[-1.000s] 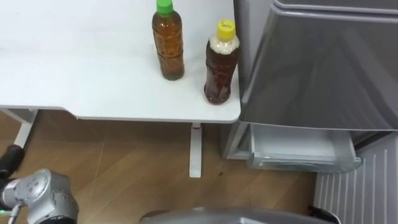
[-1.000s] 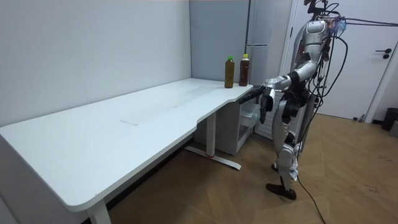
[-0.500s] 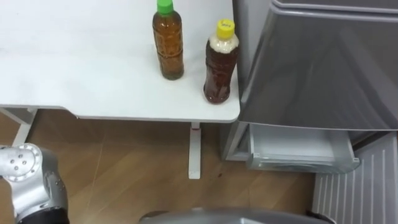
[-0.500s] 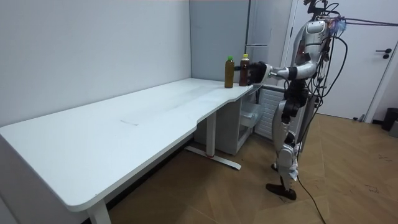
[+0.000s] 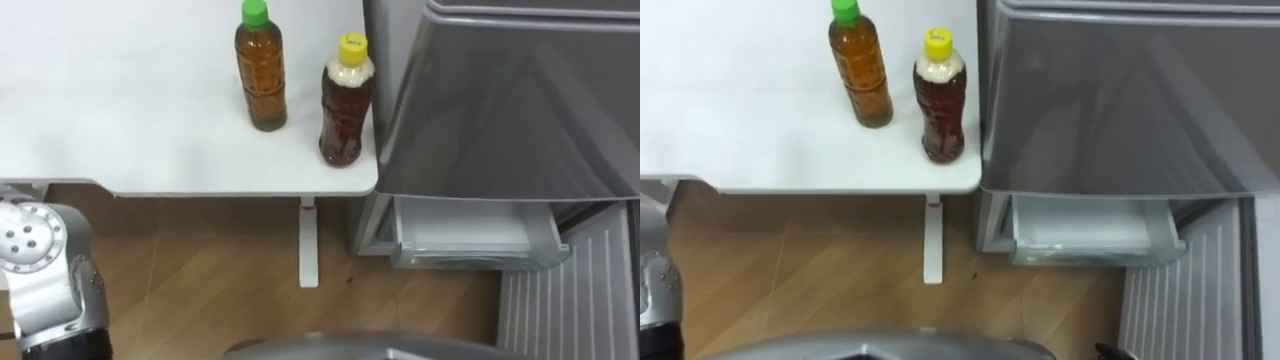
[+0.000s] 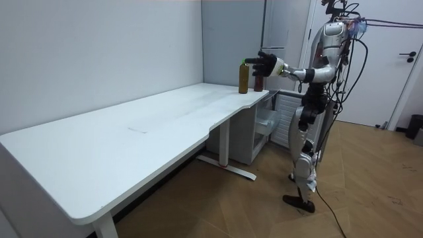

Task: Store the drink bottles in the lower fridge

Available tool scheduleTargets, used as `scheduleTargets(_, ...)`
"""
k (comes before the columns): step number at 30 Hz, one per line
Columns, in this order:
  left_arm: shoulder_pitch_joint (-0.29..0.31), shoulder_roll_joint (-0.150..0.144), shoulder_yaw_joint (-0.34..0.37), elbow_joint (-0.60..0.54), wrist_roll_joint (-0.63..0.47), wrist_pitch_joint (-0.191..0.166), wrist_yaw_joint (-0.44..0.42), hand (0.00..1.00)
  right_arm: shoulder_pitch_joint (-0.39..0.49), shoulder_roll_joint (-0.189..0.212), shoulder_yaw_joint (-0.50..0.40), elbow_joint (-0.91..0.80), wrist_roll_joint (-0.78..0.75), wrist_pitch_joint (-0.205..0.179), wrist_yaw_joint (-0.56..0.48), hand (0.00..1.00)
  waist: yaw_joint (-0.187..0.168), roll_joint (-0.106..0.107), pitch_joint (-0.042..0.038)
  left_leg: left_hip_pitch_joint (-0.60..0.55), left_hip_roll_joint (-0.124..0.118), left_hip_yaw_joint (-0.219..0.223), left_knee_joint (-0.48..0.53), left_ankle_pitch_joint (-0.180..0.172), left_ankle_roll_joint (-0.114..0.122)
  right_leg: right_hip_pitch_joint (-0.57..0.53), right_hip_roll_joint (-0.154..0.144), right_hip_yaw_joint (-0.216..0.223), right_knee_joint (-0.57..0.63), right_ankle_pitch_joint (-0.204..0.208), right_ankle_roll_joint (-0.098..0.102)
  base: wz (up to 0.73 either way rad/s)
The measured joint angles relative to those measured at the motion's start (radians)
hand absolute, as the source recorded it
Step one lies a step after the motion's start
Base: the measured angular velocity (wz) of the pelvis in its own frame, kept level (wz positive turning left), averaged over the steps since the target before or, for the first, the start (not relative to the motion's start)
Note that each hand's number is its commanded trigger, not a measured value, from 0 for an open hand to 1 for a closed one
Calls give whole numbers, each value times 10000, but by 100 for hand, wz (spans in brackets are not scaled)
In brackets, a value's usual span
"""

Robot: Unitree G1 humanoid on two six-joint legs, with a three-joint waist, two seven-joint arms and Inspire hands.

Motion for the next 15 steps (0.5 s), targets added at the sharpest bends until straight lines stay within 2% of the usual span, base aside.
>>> scheduleTargets(2, -30, 241, -274, -95, 1, 131, -609, 0, 9, -5, 12, 57, -22, 9, -11, 0, -95, 27, -1, -5, 4, -29, 0, 0, 0, -4, 16, 22, -2, -1, -5, 2)
scheduleTargets(6, -226, 474, -661, -330, -3, 346, -1542, 0, -40, -29, 22, 124, -29, -2, -17, 0, -159, 66, -2, -101, 1, -29, 7, 2, 2, -41, 19, 64, 1, 3, -10, 0)
scheduleTargets(10, -360, 543, -1054, -761, -94, 472, -2598, 0, -190, -71, 18, 266, -42, -5, -13, 0, -347, 97, 21, -93, -8, 42, 7, 2, 1, -74, 6, 79, -12, 2, -9, 0)
scheduleTargets(15, -411, 553, -1274, -1309, -434, 891, -3915, 0, -238, -165, 18, 347, -129, 19, -17, 0, -506, 184, 53, -179, -3, 97, 11, 4, 1, -207, 10, 140, 3, -6, -13, -4)
